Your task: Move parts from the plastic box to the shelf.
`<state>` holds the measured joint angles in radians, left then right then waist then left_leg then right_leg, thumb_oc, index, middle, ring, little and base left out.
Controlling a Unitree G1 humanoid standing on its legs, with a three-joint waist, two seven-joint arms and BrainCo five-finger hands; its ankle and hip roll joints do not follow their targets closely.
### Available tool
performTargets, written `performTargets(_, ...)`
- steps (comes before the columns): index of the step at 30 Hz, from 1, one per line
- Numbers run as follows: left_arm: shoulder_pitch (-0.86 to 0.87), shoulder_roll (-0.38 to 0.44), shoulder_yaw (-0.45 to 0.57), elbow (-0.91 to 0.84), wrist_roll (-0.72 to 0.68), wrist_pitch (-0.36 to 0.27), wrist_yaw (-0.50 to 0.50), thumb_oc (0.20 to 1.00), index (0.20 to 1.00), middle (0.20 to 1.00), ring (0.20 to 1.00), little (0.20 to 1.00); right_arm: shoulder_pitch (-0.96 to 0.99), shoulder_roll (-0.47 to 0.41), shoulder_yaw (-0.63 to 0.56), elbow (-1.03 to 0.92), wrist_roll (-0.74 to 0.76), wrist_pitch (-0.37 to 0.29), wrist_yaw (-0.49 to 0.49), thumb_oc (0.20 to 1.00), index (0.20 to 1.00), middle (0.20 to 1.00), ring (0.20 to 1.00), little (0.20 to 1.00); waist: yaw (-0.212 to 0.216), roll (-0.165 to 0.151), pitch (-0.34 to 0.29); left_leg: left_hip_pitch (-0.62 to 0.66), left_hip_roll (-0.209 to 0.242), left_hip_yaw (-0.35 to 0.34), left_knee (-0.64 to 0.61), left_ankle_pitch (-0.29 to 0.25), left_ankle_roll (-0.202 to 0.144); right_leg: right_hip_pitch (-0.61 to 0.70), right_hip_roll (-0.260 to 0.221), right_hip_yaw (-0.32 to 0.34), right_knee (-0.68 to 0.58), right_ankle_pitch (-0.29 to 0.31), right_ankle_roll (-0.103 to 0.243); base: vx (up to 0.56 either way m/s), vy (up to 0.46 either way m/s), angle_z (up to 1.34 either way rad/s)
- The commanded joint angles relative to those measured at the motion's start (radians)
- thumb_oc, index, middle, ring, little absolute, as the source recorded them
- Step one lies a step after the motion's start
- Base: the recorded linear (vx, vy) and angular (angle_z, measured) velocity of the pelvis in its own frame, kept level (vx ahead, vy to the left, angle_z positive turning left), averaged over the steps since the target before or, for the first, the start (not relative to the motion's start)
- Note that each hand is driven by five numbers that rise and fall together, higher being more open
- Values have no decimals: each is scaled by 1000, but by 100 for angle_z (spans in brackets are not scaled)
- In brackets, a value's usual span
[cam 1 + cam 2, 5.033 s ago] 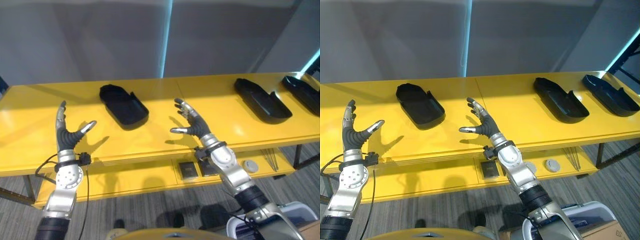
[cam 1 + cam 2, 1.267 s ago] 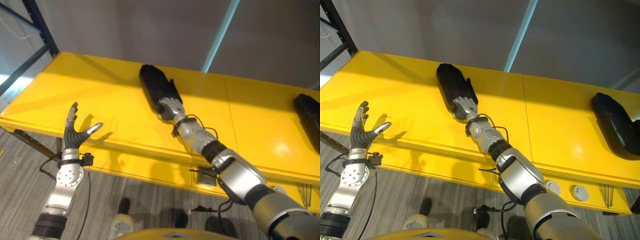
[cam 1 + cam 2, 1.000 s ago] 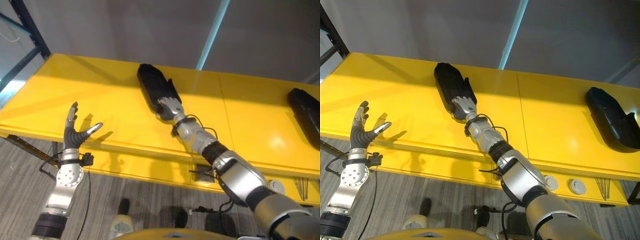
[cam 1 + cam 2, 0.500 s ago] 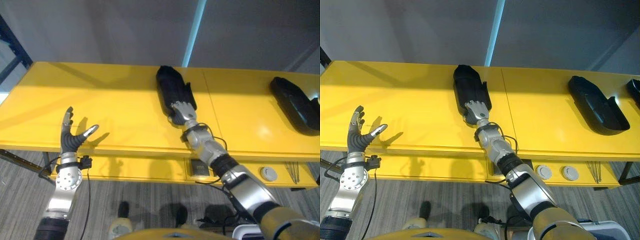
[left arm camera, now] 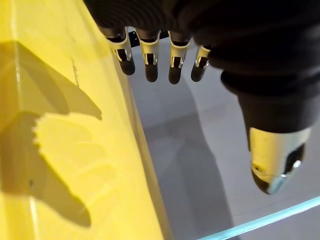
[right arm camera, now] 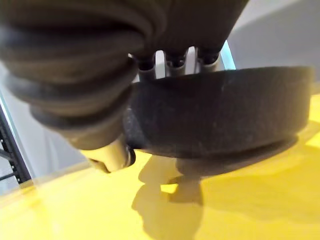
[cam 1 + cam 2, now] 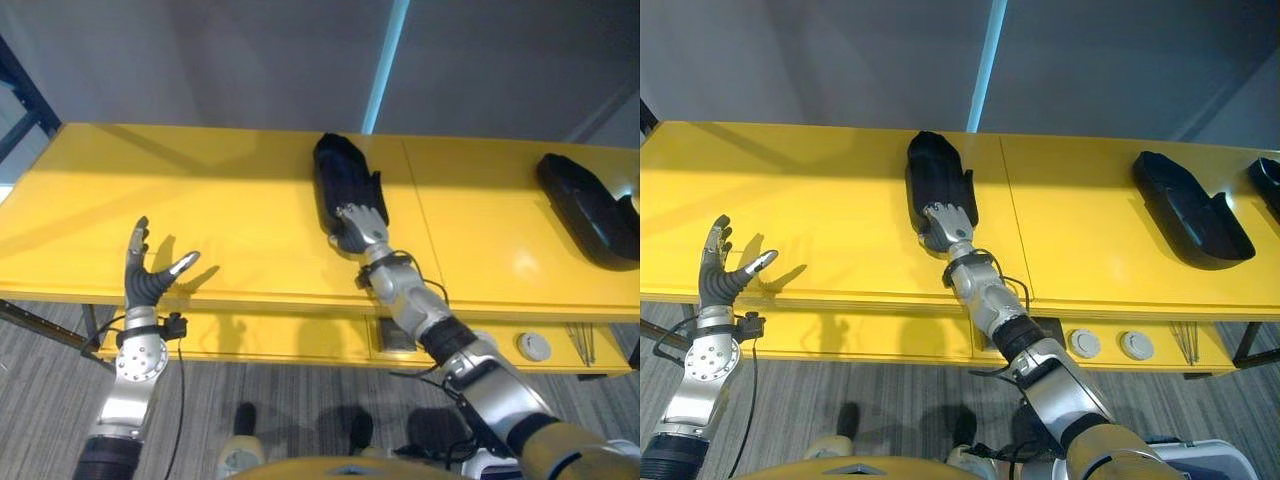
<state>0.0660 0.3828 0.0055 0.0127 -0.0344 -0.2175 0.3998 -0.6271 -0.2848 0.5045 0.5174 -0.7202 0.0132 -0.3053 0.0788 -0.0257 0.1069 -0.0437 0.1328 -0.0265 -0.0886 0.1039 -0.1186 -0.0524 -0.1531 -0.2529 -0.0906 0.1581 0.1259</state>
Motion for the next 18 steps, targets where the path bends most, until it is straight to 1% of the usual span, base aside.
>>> performTargets(1,-36,49,38,-41,34,-35,20,1000,1000,1000,1000,1000,-95,40,26,-29,83,-47,25,1000,1000,1000,1000,1000,4,-45,23,57,-32,28,1,-149,53,141,-36,11,11,-189,21,0,0,0)
performTargets(7,-35,54,28,-42,29,-31,10,1000,1000,1000,1000,1000,-112,66,31,-17,142,-52,34,1000,1000,1000,1000,1000,7,-47,20,57,-34,28,1,-150,53,141,-38,10,10,-188,21,0,0,0)
performTargets(14,-37,57,22,-46,31,-28,5,1000,1000,1000,1000,1000,-115,70,28,-3,155,-50,24,1000,1000,1000,1000,1000,6,-45,19,57,-35,31,1,-151,53,139,-38,10,11,-185,22,0,0,0)
performTargets(18,-38,60,28,-45,38,-25,13,1000,1000,1000,1000,1000,-88,45,3,-84,174,-69,4,1000,1000,1000,1000,1000,0,-44,18,60,-34,33,1,-153,55,139,-38,13,10,-184,22,0,0,0)
